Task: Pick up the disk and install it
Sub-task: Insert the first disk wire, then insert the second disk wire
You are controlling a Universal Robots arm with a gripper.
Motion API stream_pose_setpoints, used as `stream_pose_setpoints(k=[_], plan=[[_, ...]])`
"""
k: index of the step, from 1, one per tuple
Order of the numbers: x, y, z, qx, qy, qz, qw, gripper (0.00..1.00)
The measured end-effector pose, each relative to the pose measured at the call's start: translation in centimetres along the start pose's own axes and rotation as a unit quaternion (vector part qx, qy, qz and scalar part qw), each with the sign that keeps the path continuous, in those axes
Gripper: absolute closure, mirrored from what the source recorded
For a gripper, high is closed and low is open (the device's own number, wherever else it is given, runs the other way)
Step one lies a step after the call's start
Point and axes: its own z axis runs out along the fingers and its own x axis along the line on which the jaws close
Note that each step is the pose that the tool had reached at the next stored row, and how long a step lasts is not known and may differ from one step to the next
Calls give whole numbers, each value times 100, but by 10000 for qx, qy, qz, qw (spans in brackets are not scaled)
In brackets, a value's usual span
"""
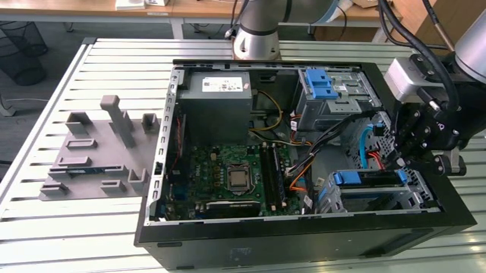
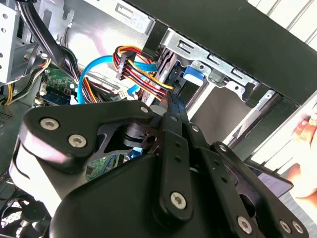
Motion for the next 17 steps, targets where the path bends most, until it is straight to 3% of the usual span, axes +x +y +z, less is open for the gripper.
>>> stream_pose_setpoints(k=[14,17], plan=[[0,0,-1,0,0,0,10000,89],[2,28,-2,0,2,0,10000,89]])
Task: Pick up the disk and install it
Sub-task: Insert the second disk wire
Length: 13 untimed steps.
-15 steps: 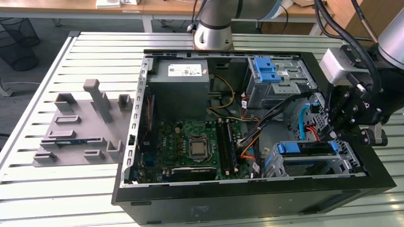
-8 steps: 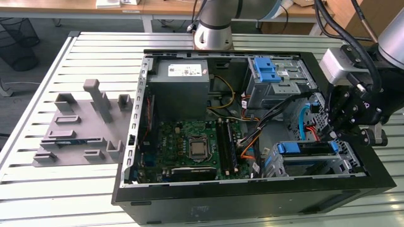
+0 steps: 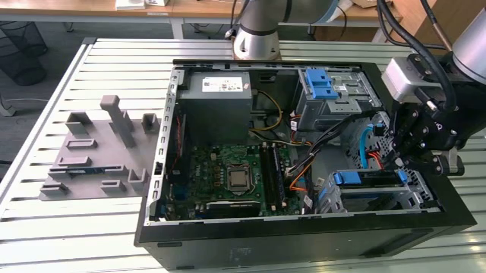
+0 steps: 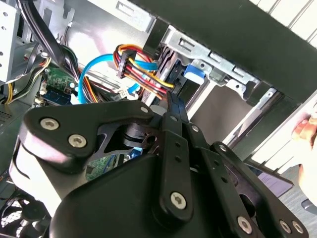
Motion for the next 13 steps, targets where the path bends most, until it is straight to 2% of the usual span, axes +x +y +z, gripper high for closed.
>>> stream_pose_setpoints(k=[9,13], plan=[[12,167,7,2,-2,0,10000,89],[13,192,6,12,-1,0,10000,89]])
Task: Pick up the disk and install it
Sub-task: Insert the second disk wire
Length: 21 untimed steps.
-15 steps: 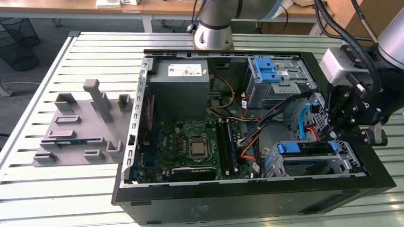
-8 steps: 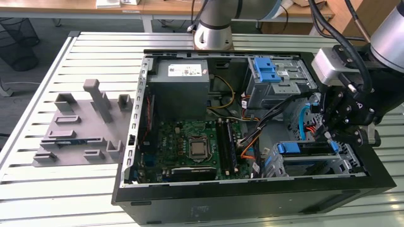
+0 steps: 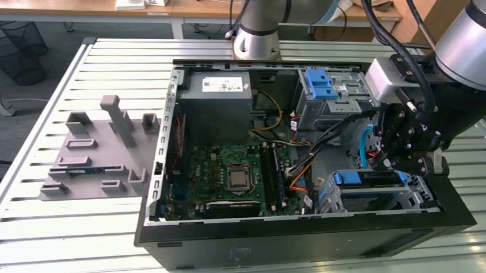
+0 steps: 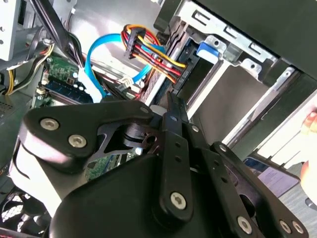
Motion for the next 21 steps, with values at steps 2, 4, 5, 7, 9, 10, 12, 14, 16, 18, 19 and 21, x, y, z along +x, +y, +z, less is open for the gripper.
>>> stream_pose_setpoints(k=[2,4,5,7,9,10,12,14,16,18,19,21], plan=[[0,7,-34,4,-1,0,10000,89],[-1,12,-111,7,-1,0,10000,89],[-1,16,-153,9,-1,0,10000,89],[-3,20,-241,14,-1,0,10000,89],[-4,25,-329,19,-1,0,10000,89],[-7,27,-375,21,-3,0,10000,89],[-11,34,-458,26,-2,0,10000,89],[-16,42,-528,31,-3,0,10000,89],[-39,48,-559,37,-4,0,10000,89],[-100,52,-561,40,4,0,10000,89],[-144,55,-561,40,11,0,10000,89],[-219,58,-559,41,32,0,10000,89]])
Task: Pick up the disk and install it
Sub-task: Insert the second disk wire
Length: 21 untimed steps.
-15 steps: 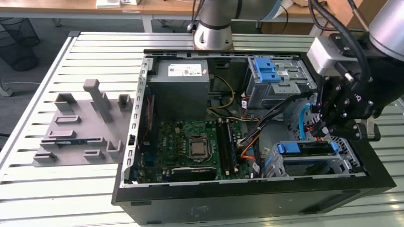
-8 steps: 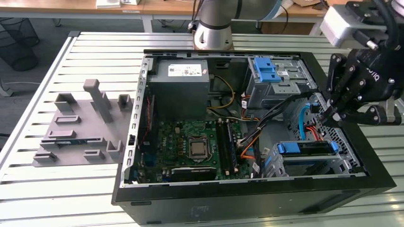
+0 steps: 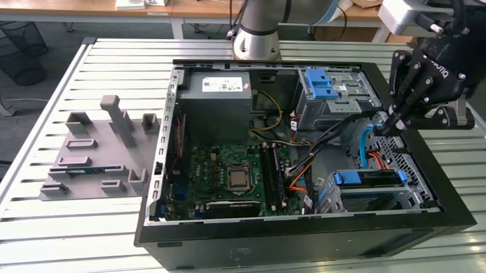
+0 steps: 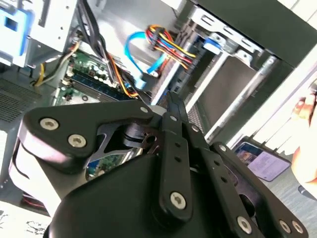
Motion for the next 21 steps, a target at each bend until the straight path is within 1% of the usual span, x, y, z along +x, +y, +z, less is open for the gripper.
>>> stream_pose_setpoints(k=[2,3,5,7,10,11,14,18,19,20,21], plan=[[-56,3,1,2,36,1,10000,89],[-71,4,2,4,54,4,10000,89],[-91,5,13,8,113,15,9999,89],[-112,9,28,11,153,27,9999,89],[-173,23,39,14,157,39,9999,89],[-194,30,41,16,157,47,9999,82],[-246,47,52,22,156,74,9998,82],[-321,53,75,23,156,118,9998,81],[-336,54,83,23,158,127,9998,81],[-347,54,94,27,167,132,9998,75],[-357,54,104,31,178,136,9997,75]])
